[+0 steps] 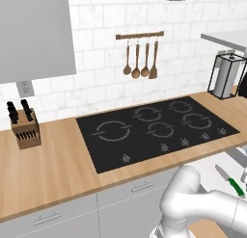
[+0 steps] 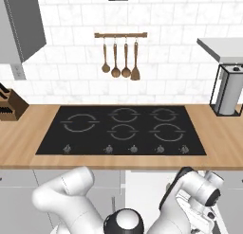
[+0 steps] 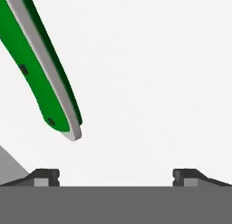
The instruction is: Pick up the knife from the drawer and place it on the cutting board. Then place the meat from the plate to the cutting board.
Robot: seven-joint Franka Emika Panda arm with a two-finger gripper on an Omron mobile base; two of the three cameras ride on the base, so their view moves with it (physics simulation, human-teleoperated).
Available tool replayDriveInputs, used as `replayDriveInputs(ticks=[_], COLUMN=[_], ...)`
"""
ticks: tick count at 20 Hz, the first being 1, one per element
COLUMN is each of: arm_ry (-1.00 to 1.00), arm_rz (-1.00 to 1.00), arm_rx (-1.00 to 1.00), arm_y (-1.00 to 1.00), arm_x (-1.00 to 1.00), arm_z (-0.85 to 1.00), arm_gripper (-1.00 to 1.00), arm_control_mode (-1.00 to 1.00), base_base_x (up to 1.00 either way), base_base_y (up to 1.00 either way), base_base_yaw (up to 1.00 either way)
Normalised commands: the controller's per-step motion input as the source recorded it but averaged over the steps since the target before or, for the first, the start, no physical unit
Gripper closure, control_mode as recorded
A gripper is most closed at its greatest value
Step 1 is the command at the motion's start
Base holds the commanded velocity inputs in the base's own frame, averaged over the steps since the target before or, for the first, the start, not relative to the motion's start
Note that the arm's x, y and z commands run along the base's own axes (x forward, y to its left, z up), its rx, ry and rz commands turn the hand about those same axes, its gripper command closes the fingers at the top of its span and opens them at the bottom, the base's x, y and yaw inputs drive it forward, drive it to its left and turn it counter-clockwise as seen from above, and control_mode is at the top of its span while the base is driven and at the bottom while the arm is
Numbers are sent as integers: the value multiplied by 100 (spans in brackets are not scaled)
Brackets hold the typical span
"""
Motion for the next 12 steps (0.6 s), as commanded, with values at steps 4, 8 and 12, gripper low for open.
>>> replayDriveInputs(ticks=[4, 8, 12], arm_ry=[-27, -26, -14], arm_rz=[8, 4, 2], arm_rx=[0, 0, -6], arm_y=[2, 1, 0], arm_x=[44, 48, 37], arm_z=[1, -4, -4], arm_gripper=[-100, -100, -100], arm_control_mode=[-100, -100, -100], base_base_x=[0, 0, 0], base_base_y=[0, 0, 0], base_base_yaw=[0, 0, 0])
